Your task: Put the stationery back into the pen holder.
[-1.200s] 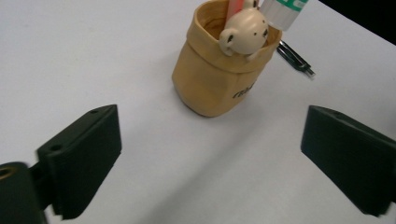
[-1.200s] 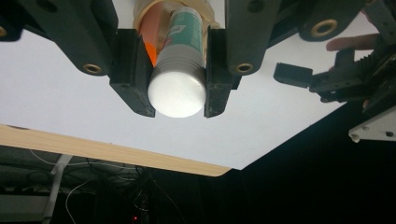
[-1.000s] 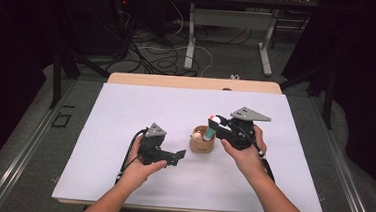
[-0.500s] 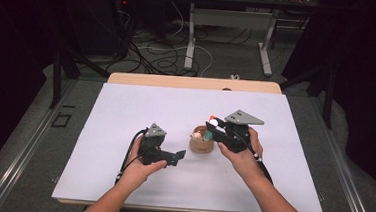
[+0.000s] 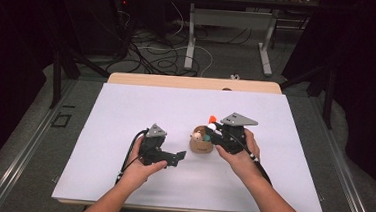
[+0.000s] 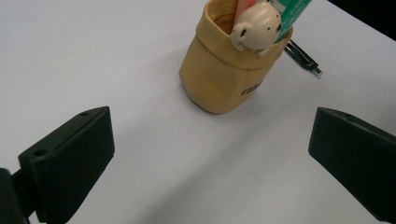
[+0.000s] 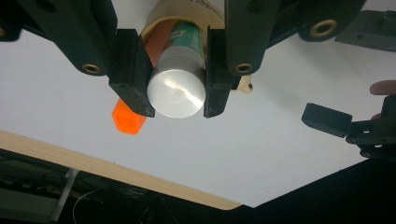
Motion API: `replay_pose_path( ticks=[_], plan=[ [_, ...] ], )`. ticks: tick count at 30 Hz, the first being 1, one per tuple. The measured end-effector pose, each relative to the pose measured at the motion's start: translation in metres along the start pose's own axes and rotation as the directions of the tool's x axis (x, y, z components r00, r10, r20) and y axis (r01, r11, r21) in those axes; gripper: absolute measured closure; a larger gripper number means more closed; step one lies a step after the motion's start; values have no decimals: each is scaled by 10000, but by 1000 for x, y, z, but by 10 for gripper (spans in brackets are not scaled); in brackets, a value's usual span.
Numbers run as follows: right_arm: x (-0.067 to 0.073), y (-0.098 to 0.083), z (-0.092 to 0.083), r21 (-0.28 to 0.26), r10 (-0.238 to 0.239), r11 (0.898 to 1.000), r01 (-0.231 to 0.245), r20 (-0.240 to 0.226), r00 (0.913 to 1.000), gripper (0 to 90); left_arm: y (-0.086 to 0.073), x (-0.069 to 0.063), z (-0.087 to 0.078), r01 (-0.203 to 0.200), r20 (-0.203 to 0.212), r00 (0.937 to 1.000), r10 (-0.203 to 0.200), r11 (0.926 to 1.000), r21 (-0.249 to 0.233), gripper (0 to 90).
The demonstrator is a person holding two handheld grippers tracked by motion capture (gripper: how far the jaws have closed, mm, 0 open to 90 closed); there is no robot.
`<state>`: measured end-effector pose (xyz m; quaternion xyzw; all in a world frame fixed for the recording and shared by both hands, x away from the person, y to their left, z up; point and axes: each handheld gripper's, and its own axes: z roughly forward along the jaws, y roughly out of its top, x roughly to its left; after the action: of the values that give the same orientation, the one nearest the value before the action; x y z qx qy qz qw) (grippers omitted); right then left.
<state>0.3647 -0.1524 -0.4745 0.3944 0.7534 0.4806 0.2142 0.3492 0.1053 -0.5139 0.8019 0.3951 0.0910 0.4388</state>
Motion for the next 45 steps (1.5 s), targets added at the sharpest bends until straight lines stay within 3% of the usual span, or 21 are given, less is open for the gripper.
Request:
replay_pose_path(
  ticks=[11, 26, 35, 45],
  plan=[
    [-1, -5, 6, 535, 37, 9986, -30, -131, 9999, 641, -1, -1, 1, 146, 36, 9999, -146, 9999, 18, 3],
    [3, -1, 4, 154, -176, 9997, 182, -345, 9992, 593, 0, 0, 1, 64, 10, 10000, -64, 10000, -11, 3],
    [1, 3, 0, 82, 2, 10000, 2, -471, 9989, 517, 0, 2, 0, -17, -87, 10000, 17, 10000, 8, 3],
    [-9, 13, -10, 92, 740, 9973, -735, -618, 9953, 406, 0, 6, -2, 115, -154, 9998, -116, 9999, -47, 4]
  ],
)
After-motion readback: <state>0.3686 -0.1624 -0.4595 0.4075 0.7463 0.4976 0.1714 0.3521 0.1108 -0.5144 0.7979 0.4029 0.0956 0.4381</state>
